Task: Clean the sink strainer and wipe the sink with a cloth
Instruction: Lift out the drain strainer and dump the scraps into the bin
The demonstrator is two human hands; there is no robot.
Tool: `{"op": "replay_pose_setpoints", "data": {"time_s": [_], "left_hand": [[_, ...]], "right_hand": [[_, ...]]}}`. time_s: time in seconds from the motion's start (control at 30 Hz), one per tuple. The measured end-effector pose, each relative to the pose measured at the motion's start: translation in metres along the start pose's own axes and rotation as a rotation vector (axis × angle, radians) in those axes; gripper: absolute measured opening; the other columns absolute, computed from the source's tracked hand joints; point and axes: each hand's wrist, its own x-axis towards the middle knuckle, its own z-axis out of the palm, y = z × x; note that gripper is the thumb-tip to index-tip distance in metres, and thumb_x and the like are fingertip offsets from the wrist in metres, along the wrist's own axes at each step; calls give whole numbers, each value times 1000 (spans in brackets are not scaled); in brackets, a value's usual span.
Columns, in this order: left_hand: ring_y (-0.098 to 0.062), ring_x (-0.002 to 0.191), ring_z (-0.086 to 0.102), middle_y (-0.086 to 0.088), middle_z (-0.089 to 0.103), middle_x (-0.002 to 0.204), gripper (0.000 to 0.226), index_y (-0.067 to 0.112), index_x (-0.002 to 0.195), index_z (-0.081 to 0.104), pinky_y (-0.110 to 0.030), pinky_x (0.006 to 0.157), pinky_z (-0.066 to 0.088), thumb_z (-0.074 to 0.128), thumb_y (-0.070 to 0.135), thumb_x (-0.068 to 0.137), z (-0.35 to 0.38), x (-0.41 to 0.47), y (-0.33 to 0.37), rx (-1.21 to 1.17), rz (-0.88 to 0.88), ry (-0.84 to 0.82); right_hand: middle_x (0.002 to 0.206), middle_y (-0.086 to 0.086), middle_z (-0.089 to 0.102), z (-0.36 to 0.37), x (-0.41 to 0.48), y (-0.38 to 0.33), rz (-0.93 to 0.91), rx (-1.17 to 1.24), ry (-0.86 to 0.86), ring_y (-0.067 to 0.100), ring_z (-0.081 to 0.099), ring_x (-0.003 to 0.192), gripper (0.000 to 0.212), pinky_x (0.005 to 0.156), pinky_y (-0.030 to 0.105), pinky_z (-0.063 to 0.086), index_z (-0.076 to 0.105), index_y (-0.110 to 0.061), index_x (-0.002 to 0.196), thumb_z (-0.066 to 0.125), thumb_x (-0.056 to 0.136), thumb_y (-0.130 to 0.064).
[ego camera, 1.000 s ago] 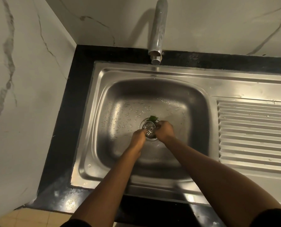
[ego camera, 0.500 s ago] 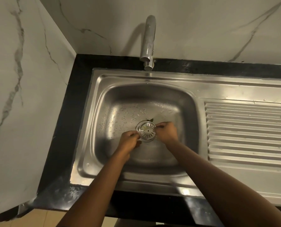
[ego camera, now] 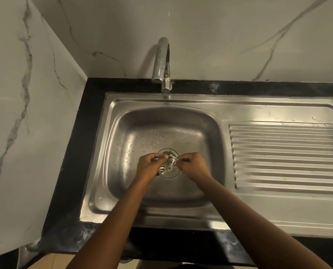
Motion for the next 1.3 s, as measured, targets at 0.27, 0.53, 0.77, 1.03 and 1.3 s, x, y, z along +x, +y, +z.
{"op": "replay_pose_setpoints", "data": {"time_s": [0.27,0.53,0.77,1.03,1.3], "left_hand": [[-19,74,80,-6,83,85,6,15,88,81,-31,65,65,79,13,93,6,-1,13,-21,62,19],[-27,89,80,-12,82,97,6,10,98,81,-36,73,65,78,13,94,0,3,4,72,66,72],[-28,100,76,-9,81,99,14,13,95,82,-49,93,64,79,2,87,9,-3,3,108,72,140],[-21,91,80,-3,82,94,13,16,107,81,-47,93,65,75,19,97,50,-3,57,-43,230,84],[-21,128,67,-10,70,141,47,11,151,57,-44,114,52,64,21,105,109,25,132,30,370,-123]], "right_hand": [[61,-22,68,-26,-14,-5,-61,-95,6,-8,63,59,15,51,4,42,85,-25,88,74,83,-16],[63,-3,75,-60,-17,-15,-24,134,111,9,69,53,17,57,22,59,81,-28,77,80,83,-13],[67,1,77,-92,-2,-34,-70,255,234,19,76,60,11,57,24,62,80,-22,80,82,87,-13],[68,4,78,-125,33,-56,-92,326,324,20,77,61,14,61,31,64,79,-19,77,82,85,-9],[64,1,76,-152,88,-78,-38,342,442,23,77,59,24,62,37,66,77,-22,66,83,80,-4]]}}
